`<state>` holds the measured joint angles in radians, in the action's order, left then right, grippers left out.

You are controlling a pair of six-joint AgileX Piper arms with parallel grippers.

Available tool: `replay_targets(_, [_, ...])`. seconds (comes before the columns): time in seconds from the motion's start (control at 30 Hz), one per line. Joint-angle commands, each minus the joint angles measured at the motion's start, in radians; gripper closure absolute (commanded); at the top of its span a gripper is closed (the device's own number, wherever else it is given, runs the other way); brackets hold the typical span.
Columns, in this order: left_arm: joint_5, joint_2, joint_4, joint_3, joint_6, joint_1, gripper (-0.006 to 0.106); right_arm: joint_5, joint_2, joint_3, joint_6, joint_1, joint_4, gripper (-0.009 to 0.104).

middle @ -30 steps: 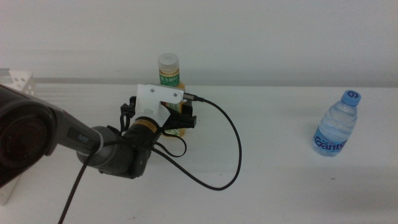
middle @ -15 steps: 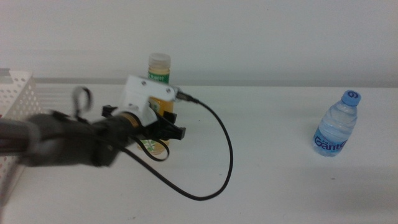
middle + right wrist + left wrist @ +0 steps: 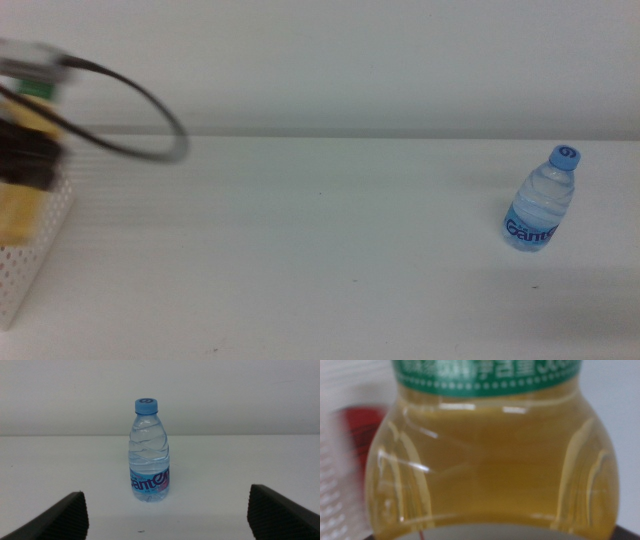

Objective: Use arms to grab the bottles and put them into the dustbin to the left of the table.

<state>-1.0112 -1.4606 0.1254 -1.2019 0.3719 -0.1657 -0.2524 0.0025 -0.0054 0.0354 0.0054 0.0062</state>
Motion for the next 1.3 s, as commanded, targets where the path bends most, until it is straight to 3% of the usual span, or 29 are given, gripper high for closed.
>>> replay_targets(0.0, [-0.123, -0.025, 0.007, -0.131, 0.120, -0.158, 0.102, 0.012, -0.039, 0.043, 0.006, -0.007, -0.006, 0.010])
replay_targets(0.2, [-0.183, -0.161, 0.018, -0.284, 0.247, -0.358, 0.102, 0.012, -0.039, 0.043, 0.006, -0.007, -0.006, 0.010])
replay_targets(0.43, [-0.181, -0.268, 0.014, -0.286, 0.260, -0.363, 0.102, 0.012, -0.039, 0.043, 0.006, -0.007, -0.006, 0.010])
replay_targets(0.53, [-0.212, -0.290, 0.014, -0.286, 0.260, -0.363, 0.096, 0.012, -0.039, 0.043, 0.006, -0.007, -0.006, 0.010])
replay_targets(0.63, [-0.228, -0.293, 0.012, -0.286, 0.260, -0.363, 0.083, 0.012, -0.039, 0.043, 0.006, -0.007, -0.006, 0.010])
replay_targets(0.7, [-0.230, -0.293, 0.014, -0.286, 0.260, -0.363, 0.067, 0.012, -0.039, 0.043, 0.006, -0.007, -0.006, 0.010])
replay_targets(0.73, [-0.263, -0.282, 0.014, -0.290, 0.240, -0.359, 0.027, 0.012, -0.039, 0.043, 0.006, -0.007, -0.006, 0.010])
replay_targets(0.83, [-0.290, -0.239, 0.007, -0.305, 0.193, -0.342, 0.006, 0.012, -0.039, 0.043, 0.006, -0.007, -0.006, 0.010])
replay_targets(1.0, [-0.300, -0.088, -0.063, -0.309, 0.034, -0.231, 0.007, 0.012, -0.039, 0.043, 0.006, -0.007, -0.006, 0.010])
replay_targets(1.27, [-0.258, 0.247, -0.093, -0.242, -0.067, 0.135, 0.007, 0.012, -0.039, 0.043, 0.006, -0.007, -0.006, 0.010])
